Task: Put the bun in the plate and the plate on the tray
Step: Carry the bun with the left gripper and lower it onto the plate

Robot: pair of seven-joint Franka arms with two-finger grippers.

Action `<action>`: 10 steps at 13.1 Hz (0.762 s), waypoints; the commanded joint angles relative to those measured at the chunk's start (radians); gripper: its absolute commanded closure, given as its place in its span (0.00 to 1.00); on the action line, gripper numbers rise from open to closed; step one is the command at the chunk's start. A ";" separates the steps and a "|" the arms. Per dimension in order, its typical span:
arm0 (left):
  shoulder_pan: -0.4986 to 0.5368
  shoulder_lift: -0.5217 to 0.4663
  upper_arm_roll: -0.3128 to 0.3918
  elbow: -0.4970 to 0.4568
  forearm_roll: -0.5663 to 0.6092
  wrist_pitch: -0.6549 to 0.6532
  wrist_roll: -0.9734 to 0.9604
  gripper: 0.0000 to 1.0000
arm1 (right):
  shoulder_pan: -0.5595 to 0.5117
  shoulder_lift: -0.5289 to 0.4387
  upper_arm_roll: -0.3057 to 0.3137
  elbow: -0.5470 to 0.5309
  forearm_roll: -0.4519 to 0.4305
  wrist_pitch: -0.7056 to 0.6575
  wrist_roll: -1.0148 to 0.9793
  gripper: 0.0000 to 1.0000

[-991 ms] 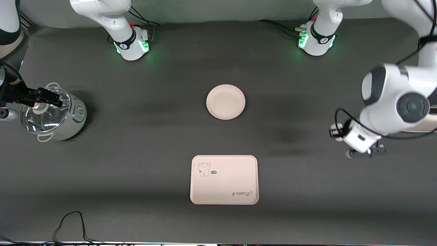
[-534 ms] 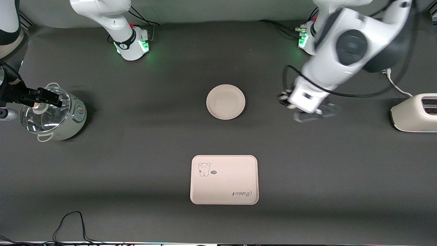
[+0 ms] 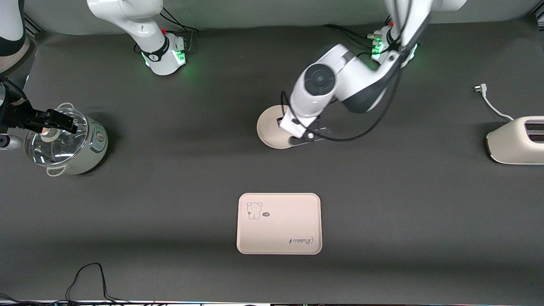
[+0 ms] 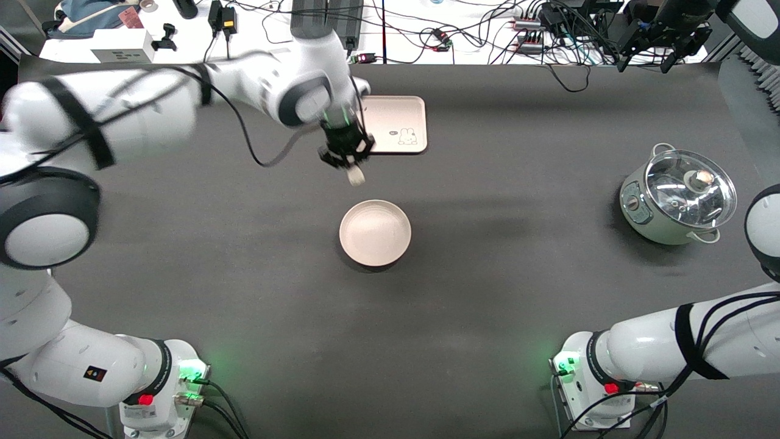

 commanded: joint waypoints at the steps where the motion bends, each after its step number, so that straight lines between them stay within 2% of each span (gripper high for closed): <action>1: -0.078 0.081 0.016 -0.030 0.079 0.110 -0.084 0.80 | -0.005 -0.003 0.002 0.005 -0.009 -0.009 -0.019 0.00; 3: -0.106 0.170 0.018 -0.027 0.199 0.178 -0.159 0.79 | -0.005 -0.003 0.002 0.006 -0.010 -0.009 -0.019 0.00; 5: -0.119 0.223 0.018 -0.027 0.252 0.192 -0.184 0.78 | -0.005 -0.005 0.002 0.005 -0.009 -0.009 -0.019 0.00; 7: -0.120 0.234 0.018 -0.027 0.252 0.193 -0.184 0.67 | -0.005 -0.005 0.002 0.005 -0.009 -0.009 -0.021 0.00; 9: -0.123 0.232 0.018 -0.027 0.253 0.204 -0.184 0.34 | -0.005 -0.005 0.000 0.005 -0.009 -0.009 -0.021 0.00; 10: -0.129 0.232 0.018 -0.024 0.253 0.206 -0.187 0.10 | -0.005 -0.005 0.000 0.005 -0.009 -0.009 -0.021 0.00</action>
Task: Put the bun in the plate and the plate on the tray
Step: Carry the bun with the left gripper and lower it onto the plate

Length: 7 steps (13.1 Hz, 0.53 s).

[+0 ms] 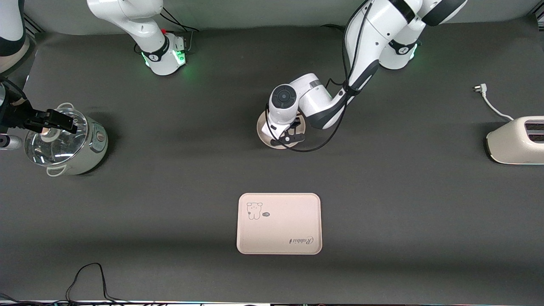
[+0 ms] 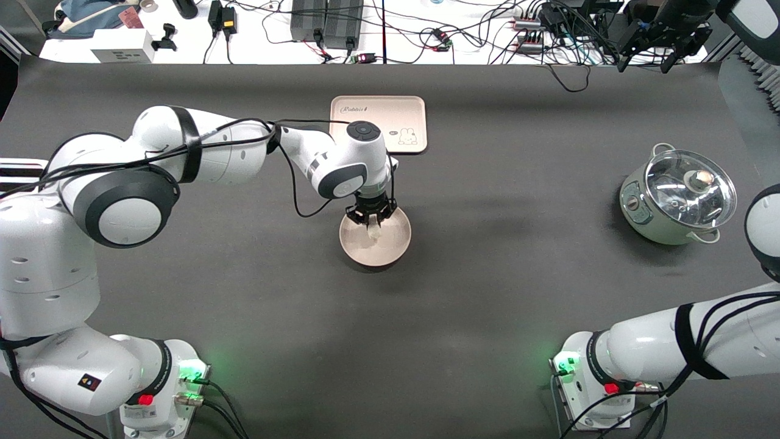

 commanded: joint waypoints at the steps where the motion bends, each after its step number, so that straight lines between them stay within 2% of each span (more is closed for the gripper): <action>1: -0.029 -0.013 0.015 0.014 0.020 0.001 -0.048 0.00 | -0.005 -0.005 0.000 0.005 -0.009 -0.009 -0.021 0.00; 7: -0.029 -0.011 0.015 0.015 0.038 0.001 -0.056 0.00 | -0.005 -0.005 0.000 -0.001 -0.009 -0.009 -0.021 0.00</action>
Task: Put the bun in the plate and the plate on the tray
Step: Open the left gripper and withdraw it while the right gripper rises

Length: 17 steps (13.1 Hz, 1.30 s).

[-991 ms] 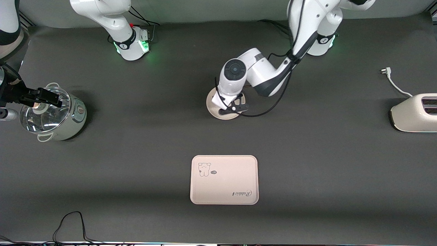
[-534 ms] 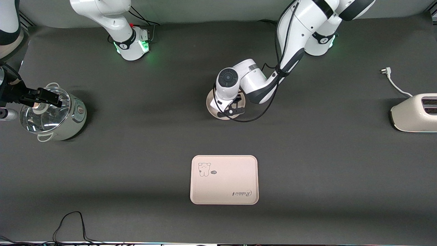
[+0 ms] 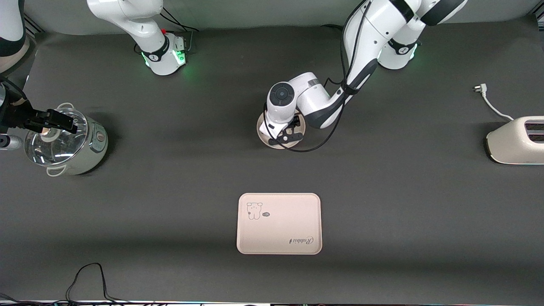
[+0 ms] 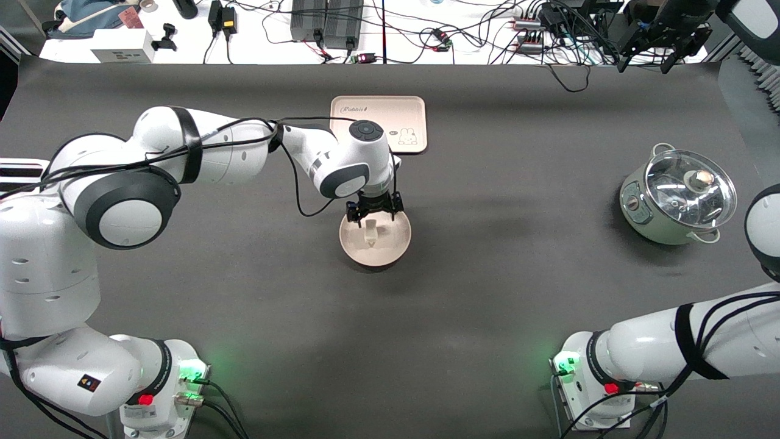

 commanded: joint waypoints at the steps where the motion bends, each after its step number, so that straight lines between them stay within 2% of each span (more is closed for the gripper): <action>1: -0.015 -0.016 0.015 0.005 0.020 -0.001 -0.030 0.00 | -0.005 -0.005 0.001 0.000 -0.009 -0.009 -0.021 0.00; 5: 0.078 -0.056 0.012 0.045 0.020 -0.044 0.003 0.00 | -0.005 -0.012 0.002 -0.007 -0.009 -0.009 -0.019 0.00; 9: 0.214 -0.126 -0.008 0.134 0.011 -0.169 0.143 0.00 | 0.018 -0.032 0.012 -0.025 -0.004 -0.012 -0.007 0.00; 10: 0.227 -0.157 0.005 0.152 0.017 -0.214 0.175 0.00 | 0.056 -0.048 0.009 -0.031 0.011 -0.012 -0.001 0.00; 13: 0.365 -0.235 0.000 0.244 0.004 -0.394 0.310 0.00 | 0.171 -0.094 0.009 -0.069 0.013 -0.015 0.060 0.00; 17: 0.524 -0.252 -0.003 0.404 -0.044 -0.655 0.518 0.00 | 0.429 -0.114 0.010 -0.080 0.037 -0.015 0.304 0.00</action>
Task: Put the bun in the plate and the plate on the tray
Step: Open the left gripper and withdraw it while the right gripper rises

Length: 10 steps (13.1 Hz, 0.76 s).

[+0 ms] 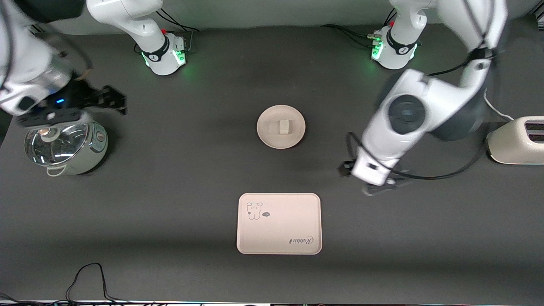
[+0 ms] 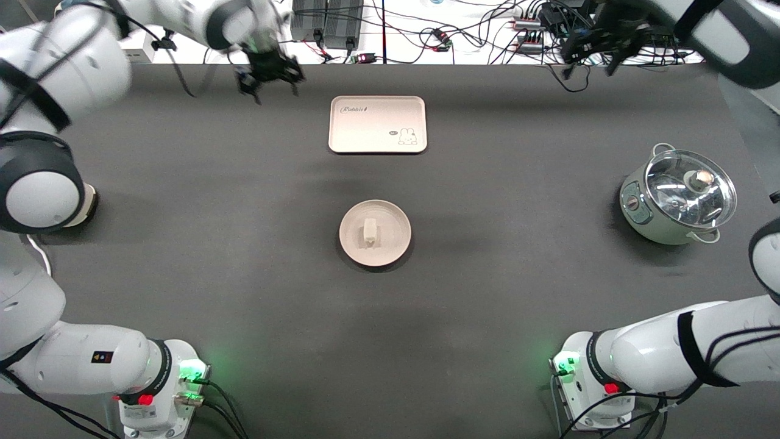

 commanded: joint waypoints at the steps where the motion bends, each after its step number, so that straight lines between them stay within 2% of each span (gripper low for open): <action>1: 0.116 -0.016 -0.011 0.085 -0.050 -0.139 0.156 0.00 | 0.195 -0.028 -0.009 -0.033 0.046 0.009 0.207 0.00; 4: 0.254 -0.100 -0.008 0.080 -0.093 -0.215 0.351 0.00 | 0.362 -0.019 -0.009 -0.028 0.112 0.045 0.450 0.00; 6: 0.308 -0.143 0.019 0.044 -0.107 -0.234 0.478 0.00 | 0.448 -0.011 -0.007 -0.028 0.123 0.078 0.533 0.00; 7: 0.291 -0.162 0.079 0.027 -0.109 -0.234 0.526 0.00 | 0.491 0.001 -0.007 -0.030 0.123 0.102 0.561 0.00; 8: 0.232 -0.180 0.158 0.017 -0.110 -0.231 0.563 0.00 | 0.528 0.013 -0.007 -0.031 0.140 0.128 0.574 0.00; 10: 0.124 -0.238 0.345 -0.003 -0.191 -0.232 0.667 0.00 | 0.565 0.040 -0.007 -0.031 0.212 0.182 0.576 0.00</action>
